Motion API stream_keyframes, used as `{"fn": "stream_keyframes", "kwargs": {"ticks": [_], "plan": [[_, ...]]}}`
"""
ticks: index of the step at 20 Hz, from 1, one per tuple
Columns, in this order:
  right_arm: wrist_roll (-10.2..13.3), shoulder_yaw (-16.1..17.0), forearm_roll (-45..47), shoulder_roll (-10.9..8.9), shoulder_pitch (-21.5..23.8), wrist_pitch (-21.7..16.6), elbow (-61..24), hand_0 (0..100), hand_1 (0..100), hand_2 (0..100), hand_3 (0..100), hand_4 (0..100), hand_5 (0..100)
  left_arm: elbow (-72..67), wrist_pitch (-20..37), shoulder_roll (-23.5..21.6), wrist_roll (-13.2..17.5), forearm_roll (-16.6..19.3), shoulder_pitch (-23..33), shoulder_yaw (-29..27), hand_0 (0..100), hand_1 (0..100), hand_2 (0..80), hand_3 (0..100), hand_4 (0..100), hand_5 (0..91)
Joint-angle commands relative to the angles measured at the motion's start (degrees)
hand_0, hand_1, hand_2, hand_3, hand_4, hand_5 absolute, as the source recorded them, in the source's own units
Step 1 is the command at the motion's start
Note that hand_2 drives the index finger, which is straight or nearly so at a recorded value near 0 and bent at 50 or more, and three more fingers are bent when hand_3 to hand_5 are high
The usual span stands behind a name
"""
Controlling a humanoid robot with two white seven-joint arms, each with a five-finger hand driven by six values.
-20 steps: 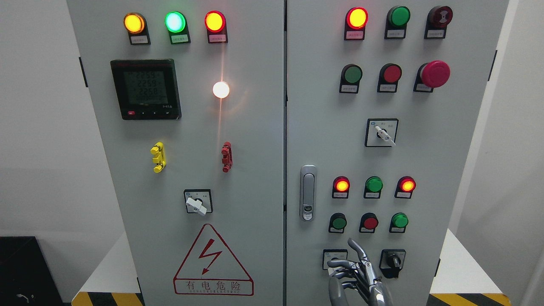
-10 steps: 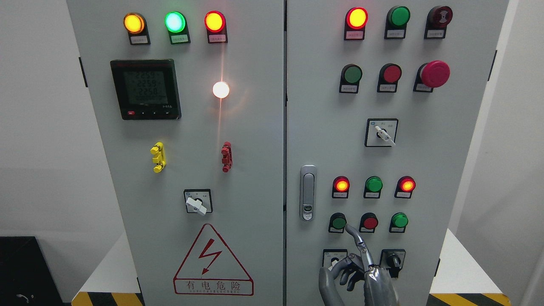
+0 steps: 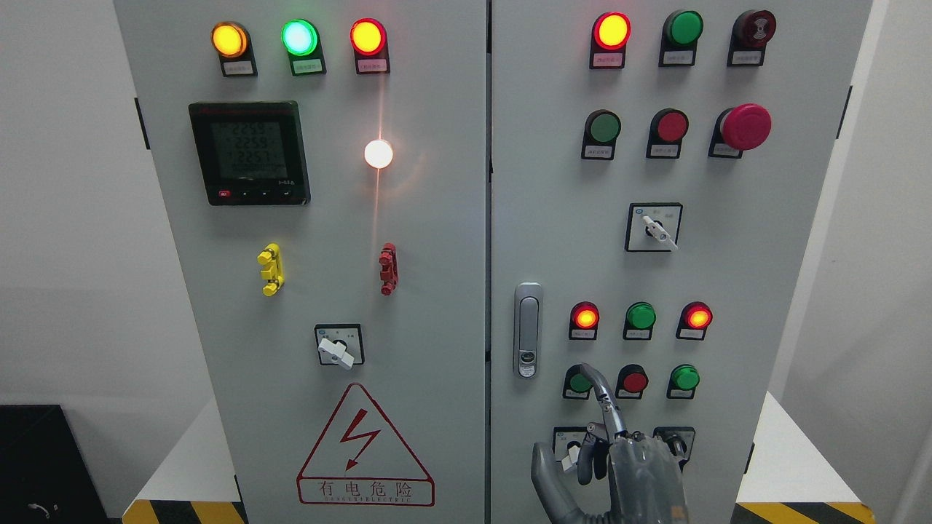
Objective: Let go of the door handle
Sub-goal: 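Move the right hand up beneath the silver latch handle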
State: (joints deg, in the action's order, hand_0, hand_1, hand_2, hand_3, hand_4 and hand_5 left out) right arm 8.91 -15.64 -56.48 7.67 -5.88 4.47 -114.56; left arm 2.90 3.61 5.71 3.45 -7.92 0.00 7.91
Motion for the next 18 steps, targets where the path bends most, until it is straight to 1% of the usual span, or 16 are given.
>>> {"fn": "stream_keyframes", "kwargs": {"ticks": [1,7,9,12,15,18], "plan": [[0.49,-0.35,-9.78,0.07,-1.42,0.02,4.16,53,34,0,100,100,100,0.00,-0.01,0.00,-0.02,0.01,1.14,0.00,12,56,0.0,0,0,0.0],[0.58,-0.53,-17.78,0.07,-1.42,0.02,6.18,53,35,0,100,100,100,0.00,-0.01,0.00,-0.02,0.01,1.14,0.00,12,56,0.0,0,0,0.0],[0.58,-0.62,-18.75,0.15,-1.51,0.02,6.89,52,35,0,100,100,100,0.00,-0.01,0.00,-0.02,-0.08,1.14,0.00,12,56,0.0,0,0,0.0],[0.58,-0.88,-19.98,0.24,-3.43,0.10,8.21,52,34,0,100,100,100,0.00,-0.01,0.00,-0.02,-0.08,1.14,0.00,12,56,0.0,0,0,0.0],[0.58,-1.06,-20.60,0.24,-4.40,0.10,8.82,52,34,0,100,100,100,0.00,-0.01,0.00,-0.02,0.01,1.14,-0.09,12,56,0.0,0,0,0.0],[0.49,-0.97,-23.32,0.24,-4.93,0.10,10.23,52,33,0,100,100,100,0.00,-0.01,0.00,-0.02,0.01,1.14,0.00,12,56,0.0,0,0,0.0]]}}
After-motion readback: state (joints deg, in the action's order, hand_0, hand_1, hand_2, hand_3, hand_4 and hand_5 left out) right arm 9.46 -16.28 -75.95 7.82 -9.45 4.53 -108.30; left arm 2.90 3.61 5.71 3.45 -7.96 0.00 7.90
